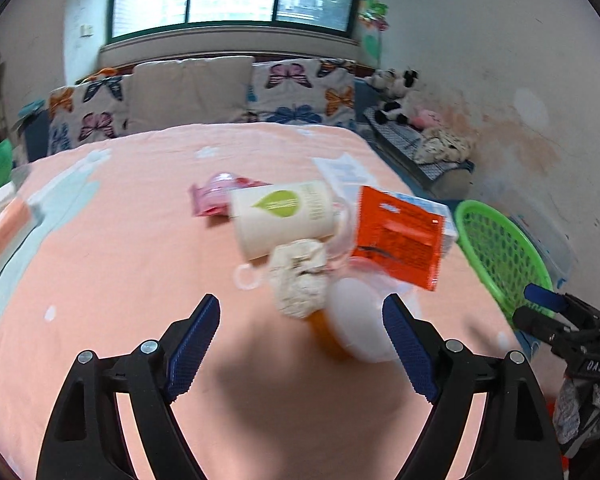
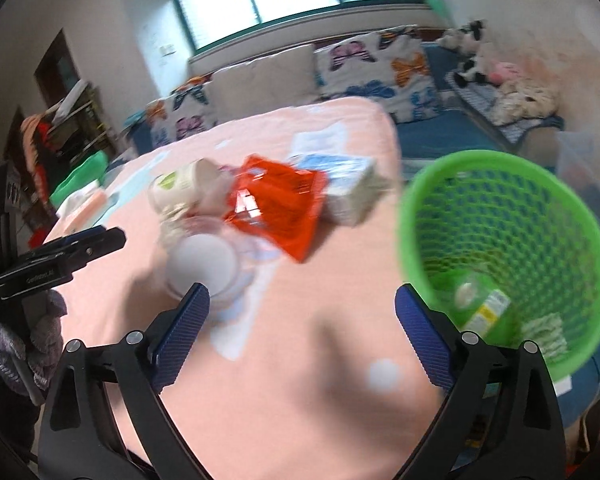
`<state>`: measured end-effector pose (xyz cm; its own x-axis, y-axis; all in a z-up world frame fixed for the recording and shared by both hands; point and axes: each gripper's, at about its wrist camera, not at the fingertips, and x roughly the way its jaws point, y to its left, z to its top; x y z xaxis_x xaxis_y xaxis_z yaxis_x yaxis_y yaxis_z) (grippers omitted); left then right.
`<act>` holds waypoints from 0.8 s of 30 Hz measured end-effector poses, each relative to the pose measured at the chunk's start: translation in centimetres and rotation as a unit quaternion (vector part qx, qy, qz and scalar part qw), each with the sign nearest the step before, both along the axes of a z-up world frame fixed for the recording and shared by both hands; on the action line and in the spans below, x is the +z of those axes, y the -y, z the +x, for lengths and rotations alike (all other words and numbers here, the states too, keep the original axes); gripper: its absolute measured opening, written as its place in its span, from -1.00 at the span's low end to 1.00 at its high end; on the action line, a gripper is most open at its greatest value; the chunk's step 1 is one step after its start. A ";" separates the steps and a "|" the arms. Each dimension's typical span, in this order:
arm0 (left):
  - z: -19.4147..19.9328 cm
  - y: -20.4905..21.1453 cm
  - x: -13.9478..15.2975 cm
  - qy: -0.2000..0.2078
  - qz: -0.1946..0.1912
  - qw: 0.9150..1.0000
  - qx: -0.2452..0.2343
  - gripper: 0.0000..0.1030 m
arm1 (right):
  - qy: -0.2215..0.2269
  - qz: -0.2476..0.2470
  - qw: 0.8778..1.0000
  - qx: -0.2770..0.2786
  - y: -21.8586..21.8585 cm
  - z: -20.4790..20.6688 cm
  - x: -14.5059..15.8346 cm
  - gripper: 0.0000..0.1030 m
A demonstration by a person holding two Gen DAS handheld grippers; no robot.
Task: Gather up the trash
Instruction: 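Move both grippers back toward the remaining items on the table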
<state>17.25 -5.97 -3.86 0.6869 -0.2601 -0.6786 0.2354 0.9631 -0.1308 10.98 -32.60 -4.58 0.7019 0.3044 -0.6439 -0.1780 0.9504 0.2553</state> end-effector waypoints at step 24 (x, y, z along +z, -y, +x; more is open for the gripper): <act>-0.5 -5.3 -1.5 -0.017 -0.025 0.998 0.052 0.61 | -0.069 0.037 0.992 0.096 -8.4 6.0 -3.9 0.91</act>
